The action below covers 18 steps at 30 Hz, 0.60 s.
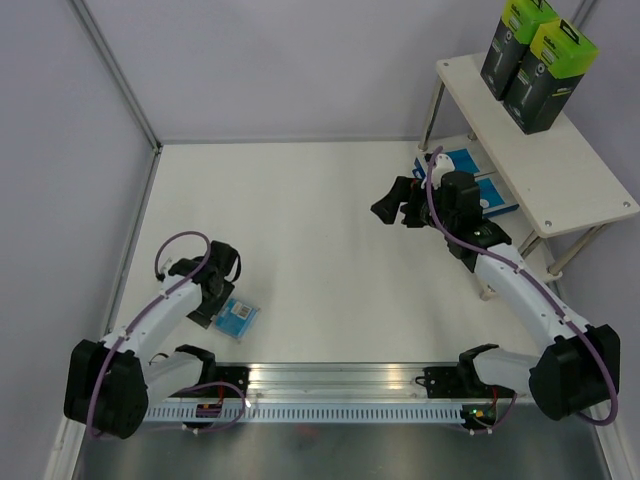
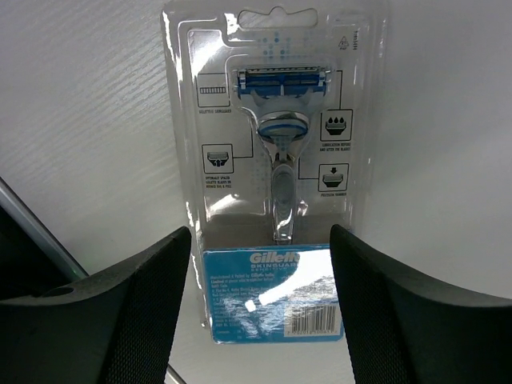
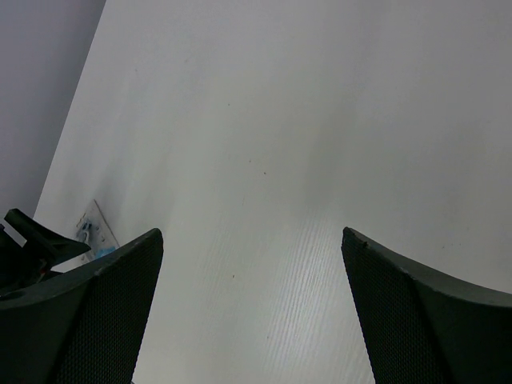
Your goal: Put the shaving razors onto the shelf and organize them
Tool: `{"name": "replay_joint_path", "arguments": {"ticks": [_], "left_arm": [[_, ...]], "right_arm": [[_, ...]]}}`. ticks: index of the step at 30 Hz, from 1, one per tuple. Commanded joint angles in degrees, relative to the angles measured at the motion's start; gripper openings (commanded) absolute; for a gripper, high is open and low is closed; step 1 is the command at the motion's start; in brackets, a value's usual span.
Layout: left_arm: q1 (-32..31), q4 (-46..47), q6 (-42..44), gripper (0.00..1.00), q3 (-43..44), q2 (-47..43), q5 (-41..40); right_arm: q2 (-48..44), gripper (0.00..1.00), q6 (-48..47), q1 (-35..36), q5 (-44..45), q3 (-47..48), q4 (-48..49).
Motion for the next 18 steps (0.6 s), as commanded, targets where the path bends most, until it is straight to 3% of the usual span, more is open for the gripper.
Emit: {"name": "replay_joint_path", "arguments": {"ticks": [1, 10, 18], "left_arm": [[0.34, 3.60, -3.00, 0.75, -1.11, 1.59, 1.25], [1.83, 10.89, -1.06, 0.71, -2.79, 5.62, 1.68], [2.10, 11.69, -0.45, 0.47, -2.78, 7.39, 2.39]], "right_arm": [[0.86, 0.98, -1.02, -0.05, 0.70, 3.00, -0.19], [-0.28, 0.98, -1.10, -0.05, 2.89, 3.62, -3.26], [-1.60, 0.98, 0.04, -0.05, 6.76, 3.62, -5.11]]}}
